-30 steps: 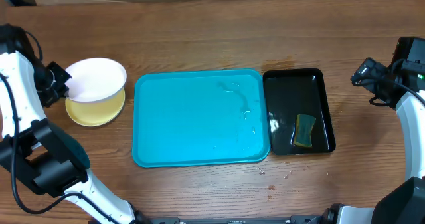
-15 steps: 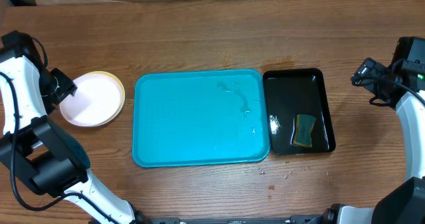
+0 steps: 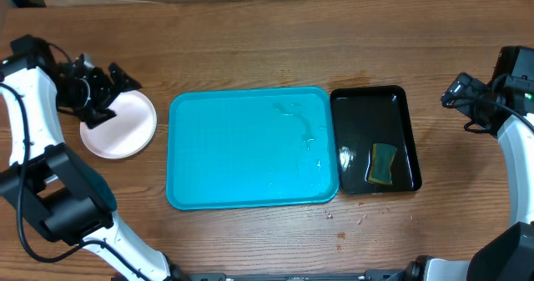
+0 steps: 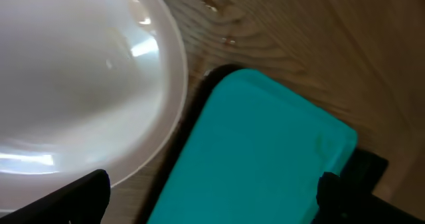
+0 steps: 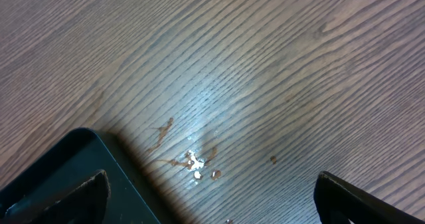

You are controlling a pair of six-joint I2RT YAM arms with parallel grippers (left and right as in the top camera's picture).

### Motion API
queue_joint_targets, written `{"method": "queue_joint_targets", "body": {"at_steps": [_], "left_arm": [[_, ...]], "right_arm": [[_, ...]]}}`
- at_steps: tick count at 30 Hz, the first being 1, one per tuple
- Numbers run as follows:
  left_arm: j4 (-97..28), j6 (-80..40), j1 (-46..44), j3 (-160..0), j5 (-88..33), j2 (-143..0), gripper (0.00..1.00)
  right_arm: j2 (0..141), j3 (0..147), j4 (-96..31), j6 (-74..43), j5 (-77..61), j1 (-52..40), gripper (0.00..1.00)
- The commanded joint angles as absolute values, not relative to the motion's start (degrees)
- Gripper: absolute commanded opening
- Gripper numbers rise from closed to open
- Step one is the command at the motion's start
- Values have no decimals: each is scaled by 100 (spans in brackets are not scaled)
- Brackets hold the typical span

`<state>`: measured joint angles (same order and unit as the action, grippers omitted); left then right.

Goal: Clean dirty plates on tray and stack at the side
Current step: 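Release the white plate and raise the left gripper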

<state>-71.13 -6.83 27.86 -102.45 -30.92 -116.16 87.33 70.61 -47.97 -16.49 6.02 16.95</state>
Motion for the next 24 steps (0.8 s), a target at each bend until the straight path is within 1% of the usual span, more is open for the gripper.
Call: {"method": "queue_joint_targets", "body": {"at_steps": [1,8,13,20,24], "left_arm": [[-7129,-491,2659,-10230,-3444,-11614,100],[-7126,-491,2633,-10232,-2204,-11614,100],[-7126,-491,2633,-10230,-1568,-11614,99],[-7129,-491,2633,-10232,-1566,-11614,100],[-7129,-491,2633,-10230,-1568,-11614,100]], "right_arm": [[8691,7085,-4766,-1667,659,1710,100],[8691,7085,-4766,-1667,659,1710,100],[8691,7087,-4766,-1667,659,1710,100],[8667,7083,-4766,-1667,648,1686,100],[8117,7081,-4768,-1669,639,1581,100]]}}
